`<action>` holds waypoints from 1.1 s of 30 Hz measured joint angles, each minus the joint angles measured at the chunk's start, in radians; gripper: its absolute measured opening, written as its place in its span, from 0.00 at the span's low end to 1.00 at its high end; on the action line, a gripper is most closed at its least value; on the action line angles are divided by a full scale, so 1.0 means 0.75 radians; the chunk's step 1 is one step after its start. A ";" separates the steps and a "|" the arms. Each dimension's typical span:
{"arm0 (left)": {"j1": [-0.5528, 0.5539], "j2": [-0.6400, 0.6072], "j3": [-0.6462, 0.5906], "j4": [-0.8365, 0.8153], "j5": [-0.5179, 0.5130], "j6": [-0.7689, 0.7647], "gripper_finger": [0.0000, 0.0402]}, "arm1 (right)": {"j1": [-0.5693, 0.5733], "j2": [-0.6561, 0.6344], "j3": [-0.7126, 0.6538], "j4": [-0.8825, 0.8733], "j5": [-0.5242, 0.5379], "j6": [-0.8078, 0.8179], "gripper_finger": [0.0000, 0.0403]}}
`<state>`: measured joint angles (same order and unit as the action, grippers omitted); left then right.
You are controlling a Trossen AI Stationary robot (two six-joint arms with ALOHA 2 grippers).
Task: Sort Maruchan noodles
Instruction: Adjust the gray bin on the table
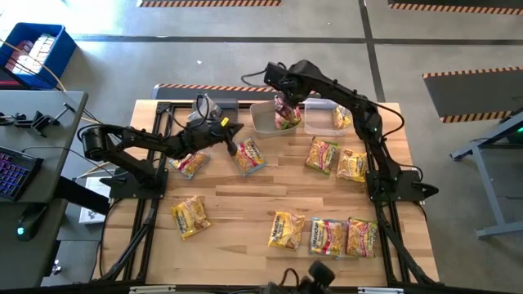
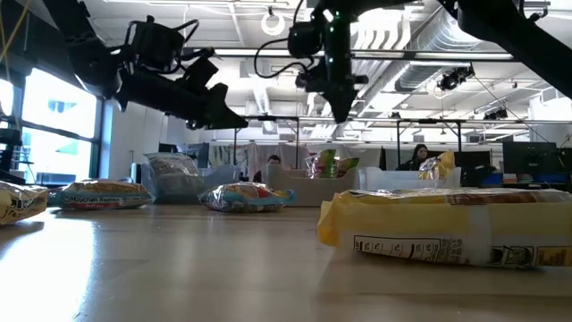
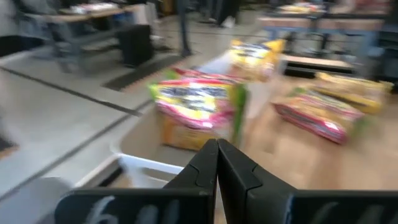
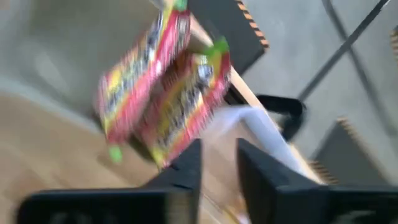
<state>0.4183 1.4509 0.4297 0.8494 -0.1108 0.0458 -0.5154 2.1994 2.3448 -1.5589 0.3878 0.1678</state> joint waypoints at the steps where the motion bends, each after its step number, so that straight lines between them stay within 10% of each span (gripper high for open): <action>1: 0.000 0.000 0.000 -0.011 0.049 -0.008 0.00 | 0.012 -0.003 0.003 -0.025 0.009 -0.028 0.09; 9: -0.021 -0.002 -0.079 0.006 0.176 -0.061 0.00 | 0.084 -0.192 -0.349 0.178 -0.069 -0.133 0.02; 22: -0.020 -0.011 -0.204 0.213 0.182 -0.161 0.00 | 0.229 -0.652 -1.567 1.480 -0.214 -0.074 0.00; 33: -0.048 -0.010 -0.121 0.093 0.168 -0.129 0.00 | 0.179 -0.508 -1.731 1.870 -0.253 -0.179 0.00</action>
<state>0.3820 1.4433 0.3387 0.9188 0.0153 -0.0513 -0.3811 1.8182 1.0465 -0.1564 0.1981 0.0334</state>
